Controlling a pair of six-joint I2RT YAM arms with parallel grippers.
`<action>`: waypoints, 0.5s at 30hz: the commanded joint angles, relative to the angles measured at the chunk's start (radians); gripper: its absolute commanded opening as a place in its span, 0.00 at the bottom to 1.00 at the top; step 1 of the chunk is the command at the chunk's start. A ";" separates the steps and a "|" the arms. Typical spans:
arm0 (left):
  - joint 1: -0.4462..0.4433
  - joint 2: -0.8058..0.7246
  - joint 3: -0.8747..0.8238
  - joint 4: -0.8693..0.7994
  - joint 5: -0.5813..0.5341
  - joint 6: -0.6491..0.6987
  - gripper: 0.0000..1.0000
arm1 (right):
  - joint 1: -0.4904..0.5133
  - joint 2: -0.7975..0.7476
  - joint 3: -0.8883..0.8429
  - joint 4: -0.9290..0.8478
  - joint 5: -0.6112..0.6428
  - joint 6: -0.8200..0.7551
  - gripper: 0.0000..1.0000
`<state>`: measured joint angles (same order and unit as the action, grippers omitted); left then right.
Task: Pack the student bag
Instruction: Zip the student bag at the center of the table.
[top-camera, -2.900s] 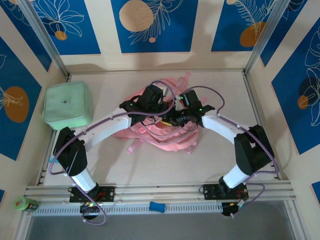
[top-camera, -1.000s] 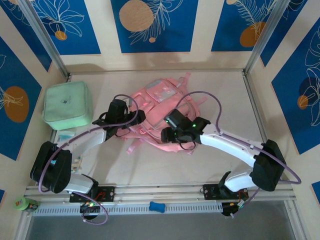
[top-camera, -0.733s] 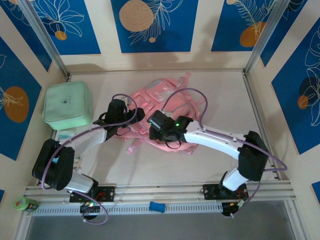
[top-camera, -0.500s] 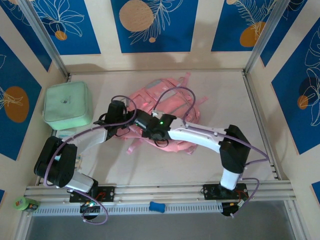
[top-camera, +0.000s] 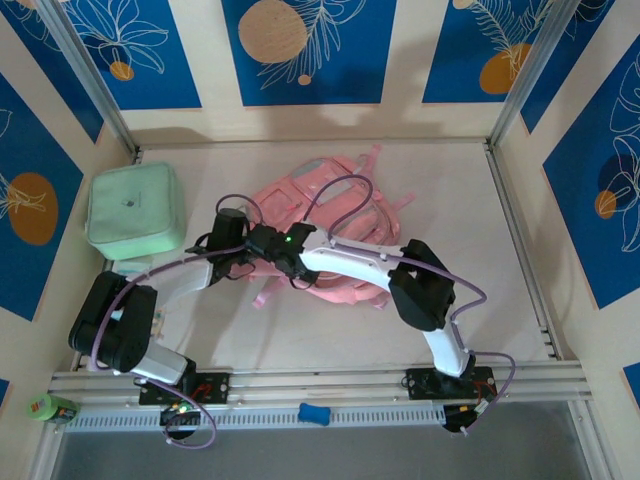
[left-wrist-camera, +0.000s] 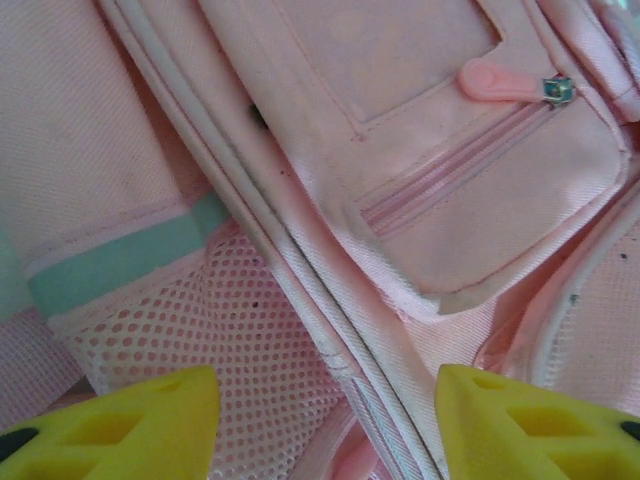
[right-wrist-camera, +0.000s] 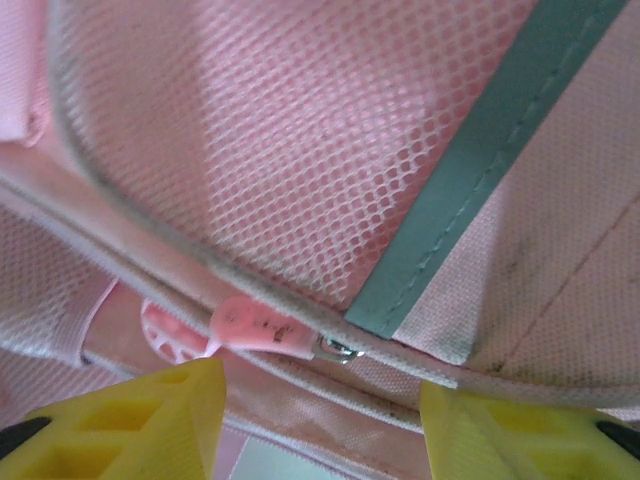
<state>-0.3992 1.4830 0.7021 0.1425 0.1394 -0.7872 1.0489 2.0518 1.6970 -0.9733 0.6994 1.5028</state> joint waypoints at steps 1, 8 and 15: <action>0.008 0.031 -0.003 0.024 -0.020 -0.012 0.58 | -0.016 0.045 0.047 -0.110 0.087 0.157 0.53; 0.008 0.077 -0.019 0.059 -0.010 -0.025 0.55 | -0.023 0.049 0.081 -0.237 0.145 0.166 0.48; 0.007 0.071 -0.029 0.065 -0.013 -0.022 0.55 | 0.032 -0.047 -0.055 -0.290 0.162 0.137 0.43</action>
<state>-0.3973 1.5471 0.6876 0.1947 0.1295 -0.8108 1.0576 2.0720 1.6981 -1.1416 0.7830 1.6234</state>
